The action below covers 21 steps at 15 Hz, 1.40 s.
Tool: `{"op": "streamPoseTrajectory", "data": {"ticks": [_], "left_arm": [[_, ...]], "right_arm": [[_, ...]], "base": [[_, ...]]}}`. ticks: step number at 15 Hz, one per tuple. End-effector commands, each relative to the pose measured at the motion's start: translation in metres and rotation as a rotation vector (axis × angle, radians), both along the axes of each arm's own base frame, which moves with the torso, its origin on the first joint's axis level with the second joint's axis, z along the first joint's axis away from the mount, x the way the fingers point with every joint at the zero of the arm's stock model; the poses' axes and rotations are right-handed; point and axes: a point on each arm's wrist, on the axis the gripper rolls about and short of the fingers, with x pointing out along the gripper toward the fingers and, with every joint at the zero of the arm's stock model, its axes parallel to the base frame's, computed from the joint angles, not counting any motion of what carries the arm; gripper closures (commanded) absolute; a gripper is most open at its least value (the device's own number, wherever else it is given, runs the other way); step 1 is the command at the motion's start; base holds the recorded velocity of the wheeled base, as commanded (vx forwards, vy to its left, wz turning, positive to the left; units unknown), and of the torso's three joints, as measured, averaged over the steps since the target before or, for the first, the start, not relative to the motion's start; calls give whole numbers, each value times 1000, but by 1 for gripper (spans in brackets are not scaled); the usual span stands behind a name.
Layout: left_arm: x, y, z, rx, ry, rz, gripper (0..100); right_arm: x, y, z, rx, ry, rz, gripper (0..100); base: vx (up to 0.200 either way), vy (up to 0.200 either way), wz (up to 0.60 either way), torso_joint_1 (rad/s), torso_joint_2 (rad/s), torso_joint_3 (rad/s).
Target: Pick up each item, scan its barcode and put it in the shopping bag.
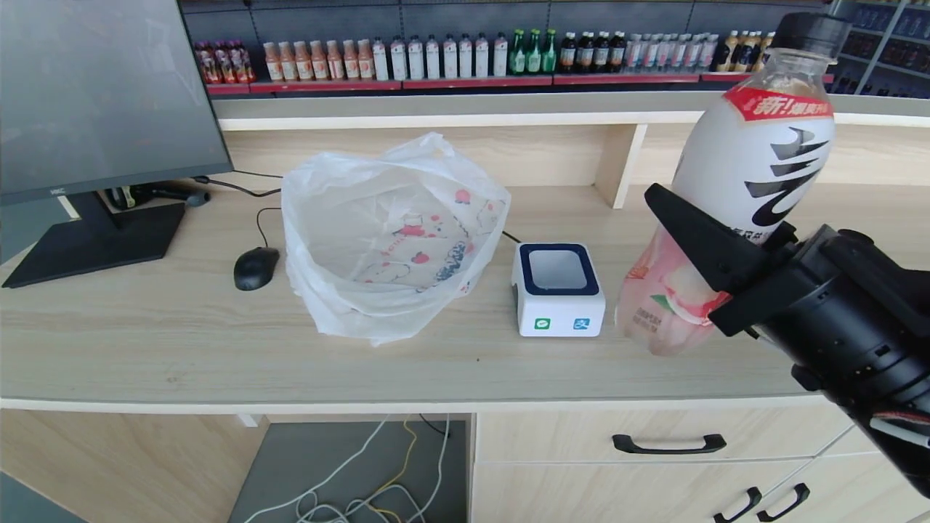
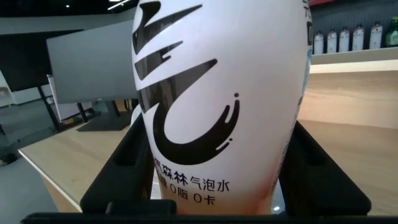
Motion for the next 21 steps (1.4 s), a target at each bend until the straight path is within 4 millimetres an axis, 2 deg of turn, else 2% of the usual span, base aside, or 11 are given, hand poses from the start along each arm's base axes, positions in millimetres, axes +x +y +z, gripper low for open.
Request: {"op": "streamPoseTrajectory", "data": {"ticks": [1, 7, 10, 14, 18, 21], "left_arm": [[0, 0, 0, 0, 0, -2, 0], [0, 0, 0, 0, 0, -2, 0], [0, 0, 0, 0, 0, 0, 0], [0, 0, 0, 0, 0, 0, 0], [0, 0, 0, 0, 0, -2, 0], [0, 0, 0, 0, 0, 0, 0]], "right_arm": [[6, 5, 5, 24, -6, 10, 100], [33, 27, 2, 68, 38, 45, 100], [37, 27, -3, 141, 117, 92, 100], [46, 27, 2, 244, 158, 124, 100], [65, 36, 21, 428, 161, 117, 100], [72, 40, 16, 510, 214, 100, 100]], "base": [[0, 0, 0, 0, 0, 0], [0, 0, 0, 0, 0, 0], [0, 0, 0, 0, 0, 0], [0, 0, 0, 0, 0, 0], [0, 0, 0, 0, 0, 0], [0, 0, 0, 0, 0, 0]]}}
